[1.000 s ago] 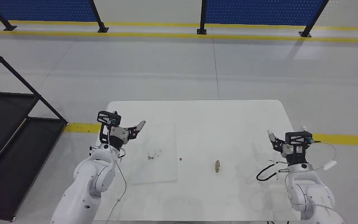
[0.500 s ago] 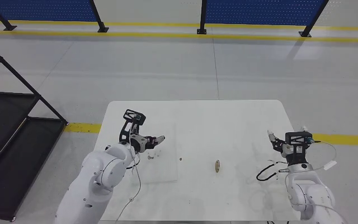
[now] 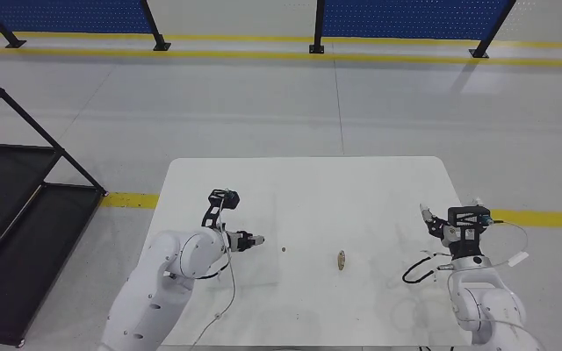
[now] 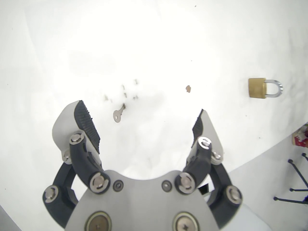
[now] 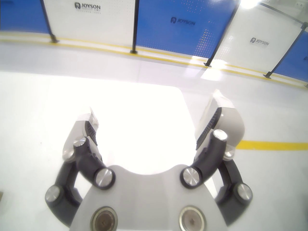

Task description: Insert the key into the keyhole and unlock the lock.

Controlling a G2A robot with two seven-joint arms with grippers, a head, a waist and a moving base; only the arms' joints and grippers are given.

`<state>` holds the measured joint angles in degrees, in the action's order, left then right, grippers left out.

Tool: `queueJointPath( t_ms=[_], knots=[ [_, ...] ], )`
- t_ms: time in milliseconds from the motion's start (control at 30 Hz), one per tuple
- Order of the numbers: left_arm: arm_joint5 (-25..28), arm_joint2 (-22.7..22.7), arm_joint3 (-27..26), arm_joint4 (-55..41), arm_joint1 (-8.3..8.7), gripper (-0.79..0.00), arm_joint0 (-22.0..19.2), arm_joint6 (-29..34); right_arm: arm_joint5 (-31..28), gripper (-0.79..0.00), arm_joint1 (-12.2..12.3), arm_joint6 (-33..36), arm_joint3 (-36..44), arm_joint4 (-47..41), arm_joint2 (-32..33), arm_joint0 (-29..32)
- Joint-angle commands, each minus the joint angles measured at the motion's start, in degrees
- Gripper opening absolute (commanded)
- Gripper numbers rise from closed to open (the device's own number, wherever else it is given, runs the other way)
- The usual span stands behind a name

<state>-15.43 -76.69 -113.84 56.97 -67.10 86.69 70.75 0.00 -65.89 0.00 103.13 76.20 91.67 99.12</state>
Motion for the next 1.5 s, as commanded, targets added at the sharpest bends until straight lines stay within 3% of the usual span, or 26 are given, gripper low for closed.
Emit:
queueJointPath(
  t_ms=[0, 567, 900, 967, 1000, 1033, 1167, 1467],
  knots=[
    [-0.83, 0.1, 1.07, -0.6, -0.05, 0.0, -0.15, 0.18, 0.0, 0.0, 0.0, 0.0, 0.0, 0.0, 0.0, 0.0],
    [-11.57, 0.38, 0.5, 2.9, -0.14, 0.0, 3.19, 0.23, 0.0, 0.0, 0.0, 0.0, 0.0, 0.0, 0.0, 0.0],
    [-10.04, 0.95, 1.91, 2.0, -0.25, -0.009, 2.09, -1.17, 0.0, 0.0, 0.0, 0.0, 0.0, 0.0, 0.0, 0.0],
    [-9.46, 0.92, 2.4, 1.37, -0.27, -0.151, 1.93, -1.57, 0.0, 0.0, 0.0, 0.0, 0.0, 0.0, 0.0, 0.0],
    [-9.26, 0.89, 2.62, 1.17, -0.28, -0.314, 1.88, -1.73, 0.0, 0.0, 0.0, 0.0, 0.0, 0.0, 0.0, 0.0],
    [-9.0, 0.86, 2.77, 1.06, -0.27, -0.413, 1.81, -1.97, 0.0, 0.0, 0.0, 0.0, 0.0, 0.0, 0.0, 0.0],
    [-7.72, 0.52, 3.45, -0.23, -0.24, -0.471, 1.7, -2.38, 0.0, 0.0, 0.0, 0.0, 0.0, 0.0, 0.0, 0.0],
    [-6.52, 0.07, 5.41, -0.66, -0.08, -0.523, 1.18, -2.04, 0.0, 0.0, 0.0, 0.0, 0.0, 0.0, 0.0, 0.0]
  ],
)
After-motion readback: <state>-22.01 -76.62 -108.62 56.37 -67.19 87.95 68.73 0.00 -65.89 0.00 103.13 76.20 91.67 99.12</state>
